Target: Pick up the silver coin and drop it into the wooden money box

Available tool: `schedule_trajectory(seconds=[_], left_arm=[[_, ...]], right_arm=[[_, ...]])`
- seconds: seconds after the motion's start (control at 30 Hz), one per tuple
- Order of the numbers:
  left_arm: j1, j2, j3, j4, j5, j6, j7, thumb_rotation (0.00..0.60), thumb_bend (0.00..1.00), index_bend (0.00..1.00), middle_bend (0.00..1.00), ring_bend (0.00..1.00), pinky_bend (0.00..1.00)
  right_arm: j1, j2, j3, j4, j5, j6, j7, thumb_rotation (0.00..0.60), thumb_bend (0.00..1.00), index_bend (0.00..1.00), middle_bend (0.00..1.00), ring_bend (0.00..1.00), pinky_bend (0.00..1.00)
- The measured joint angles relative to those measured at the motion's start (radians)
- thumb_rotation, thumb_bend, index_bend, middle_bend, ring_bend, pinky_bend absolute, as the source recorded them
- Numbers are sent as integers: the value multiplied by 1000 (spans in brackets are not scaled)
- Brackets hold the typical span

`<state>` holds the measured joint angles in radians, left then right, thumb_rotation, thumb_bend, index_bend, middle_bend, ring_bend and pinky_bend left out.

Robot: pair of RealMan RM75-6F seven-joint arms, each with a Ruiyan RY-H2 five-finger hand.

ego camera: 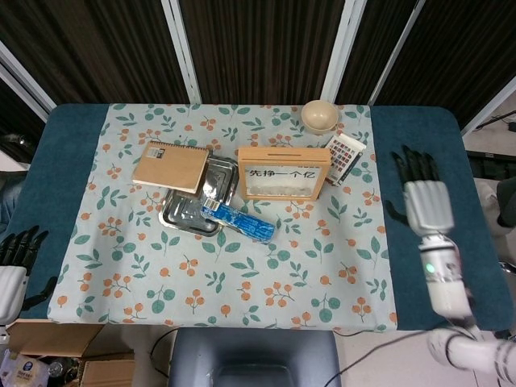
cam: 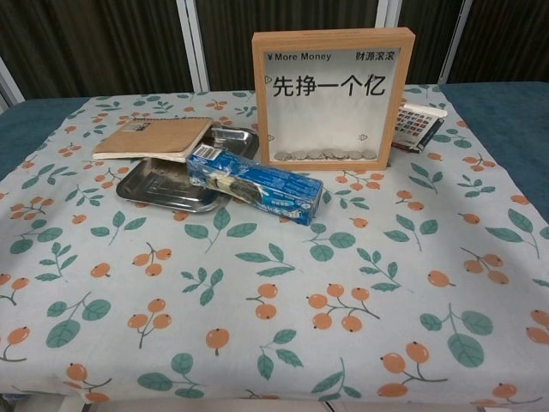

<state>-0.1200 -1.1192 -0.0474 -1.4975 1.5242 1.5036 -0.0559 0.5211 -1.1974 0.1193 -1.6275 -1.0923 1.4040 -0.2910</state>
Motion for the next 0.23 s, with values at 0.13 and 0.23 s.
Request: schedule_trajectory(seconds=[0.13, 0.23], left_arm=[[6, 4, 1, -13, 3, 10, 16, 600, 329, 0, 0, 0, 0], [8, 3, 3, -19, 3, 11, 25, 600, 330, 0, 0, 0, 0]], right_arm=[[-191, -8, -101, 69, -67, 133, 115, 600, 440, 0, 0, 0, 0], [-280, -34, -140, 148, -103, 196, 174, 600, 440, 0, 0, 0, 0]])
